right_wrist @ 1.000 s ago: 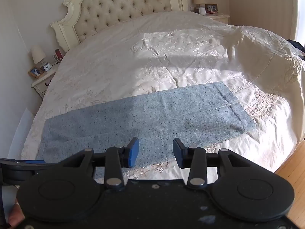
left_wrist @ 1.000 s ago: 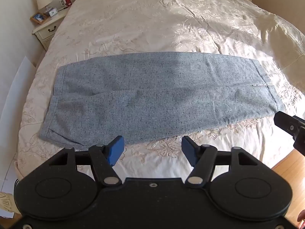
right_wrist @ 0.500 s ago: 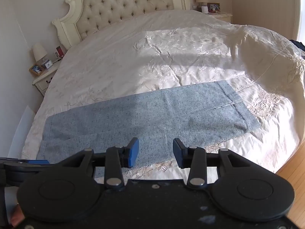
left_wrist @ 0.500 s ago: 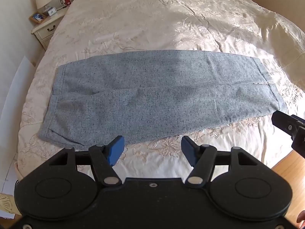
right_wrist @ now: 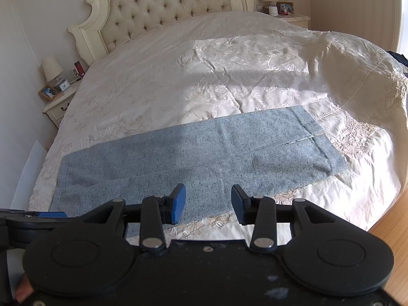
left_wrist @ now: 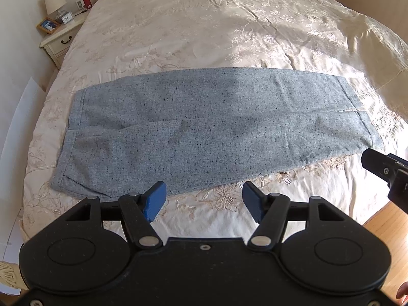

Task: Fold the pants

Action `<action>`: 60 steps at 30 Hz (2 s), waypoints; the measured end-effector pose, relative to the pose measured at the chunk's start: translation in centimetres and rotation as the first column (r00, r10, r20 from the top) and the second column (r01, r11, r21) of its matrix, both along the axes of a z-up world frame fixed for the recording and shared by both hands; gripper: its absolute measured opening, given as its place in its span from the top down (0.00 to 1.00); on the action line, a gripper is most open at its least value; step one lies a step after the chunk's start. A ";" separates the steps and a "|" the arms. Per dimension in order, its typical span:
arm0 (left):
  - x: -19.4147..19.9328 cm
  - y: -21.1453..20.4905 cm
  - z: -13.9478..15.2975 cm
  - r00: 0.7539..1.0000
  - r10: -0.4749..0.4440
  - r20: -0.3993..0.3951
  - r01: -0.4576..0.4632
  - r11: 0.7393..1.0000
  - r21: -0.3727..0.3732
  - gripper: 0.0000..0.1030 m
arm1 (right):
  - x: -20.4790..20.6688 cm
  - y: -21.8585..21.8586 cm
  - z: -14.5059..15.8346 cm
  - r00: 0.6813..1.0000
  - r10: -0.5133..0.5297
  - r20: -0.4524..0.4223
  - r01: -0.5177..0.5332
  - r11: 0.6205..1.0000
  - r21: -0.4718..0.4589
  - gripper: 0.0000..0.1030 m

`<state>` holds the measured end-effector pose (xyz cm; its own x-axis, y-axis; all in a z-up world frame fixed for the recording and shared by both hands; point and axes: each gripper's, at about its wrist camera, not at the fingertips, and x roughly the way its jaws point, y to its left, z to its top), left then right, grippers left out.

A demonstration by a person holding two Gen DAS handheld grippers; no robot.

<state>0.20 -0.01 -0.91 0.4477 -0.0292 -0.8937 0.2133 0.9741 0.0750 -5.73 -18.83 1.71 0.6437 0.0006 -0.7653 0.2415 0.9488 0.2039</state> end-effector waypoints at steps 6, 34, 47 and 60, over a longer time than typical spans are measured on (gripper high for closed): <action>-0.1 0.0 0.1 1.000 -0.005 0.003 0.005 1.000 0.000 0.35 | 0.0 -0.1 -0.1 1.000 -0.001 -0.002 0.001 1.000 0.004 0.59; 0.8 0.6 -0.2 1.000 -0.013 -0.013 0.013 1.000 -0.008 0.35 | 0.5 0.8 -0.2 1.000 0.010 -0.016 -0.010 1.000 0.004 0.59; 3.3 1.3 -1.1 0.998 -0.043 -0.041 0.043 0.999 -0.010 0.35 | 1.9 1.5 -0.7 0.999 -0.018 -0.043 0.018 1.000 0.007 0.59; 6.2 1.1 -3.9 0.987 -0.111 -0.116 0.110 0.994 -0.007 0.35 | 3.7 1.7 -2.4 0.992 -0.094 -0.083 0.096 0.995 0.021 0.59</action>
